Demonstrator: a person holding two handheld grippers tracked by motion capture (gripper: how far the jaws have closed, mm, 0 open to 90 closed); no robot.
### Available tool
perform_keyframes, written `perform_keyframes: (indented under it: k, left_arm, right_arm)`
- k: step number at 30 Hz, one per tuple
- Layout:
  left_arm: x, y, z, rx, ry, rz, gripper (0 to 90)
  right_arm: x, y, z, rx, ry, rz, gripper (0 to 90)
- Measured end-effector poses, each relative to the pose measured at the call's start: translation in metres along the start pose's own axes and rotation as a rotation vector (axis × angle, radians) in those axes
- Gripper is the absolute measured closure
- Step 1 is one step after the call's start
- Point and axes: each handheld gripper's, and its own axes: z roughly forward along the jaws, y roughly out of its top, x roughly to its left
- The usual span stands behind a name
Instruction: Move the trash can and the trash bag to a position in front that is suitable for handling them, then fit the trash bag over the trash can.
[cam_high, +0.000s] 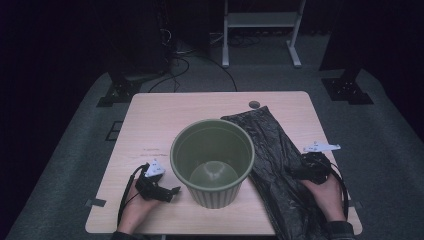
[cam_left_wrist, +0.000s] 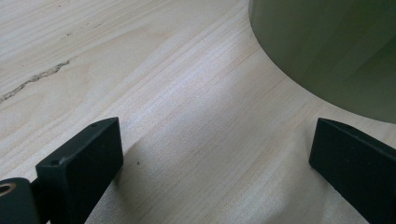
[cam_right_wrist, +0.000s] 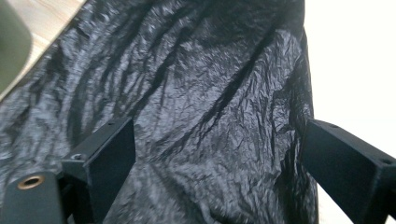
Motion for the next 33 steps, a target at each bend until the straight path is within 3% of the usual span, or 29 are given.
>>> perform_keyframes:
  k: [7,12,18,30,33]
  left_arm:
    - [0.0,0.0,0.0,0.0,0.0,0.0,1.5]
    - [0.0,0.0,0.0,0.0,0.0,0.0,1.5]
    - [0.0,0.0,0.0,0.0,0.0,0.0,1.5]
    - [0.0,0.0,0.0,0.0,0.0,0.0,1.5]
    - [0.0,0.0,0.0,0.0,0.0,0.0,1.5]
  right_arm:
    - [-0.009,0.006,0.014,0.006,-0.015,0.005,9.6]
    - [-0.015,0.003,0.026,0.045,-0.017,0.018,9.6]
    - [-0.016,0.001,0.027,0.054,-0.013,0.028,9.6]
    - [0.001,0.004,0.033,0.052,0.06,-0.011,9.6]
    - [0.006,0.005,0.035,0.062,0.045,-0.029,9.7]
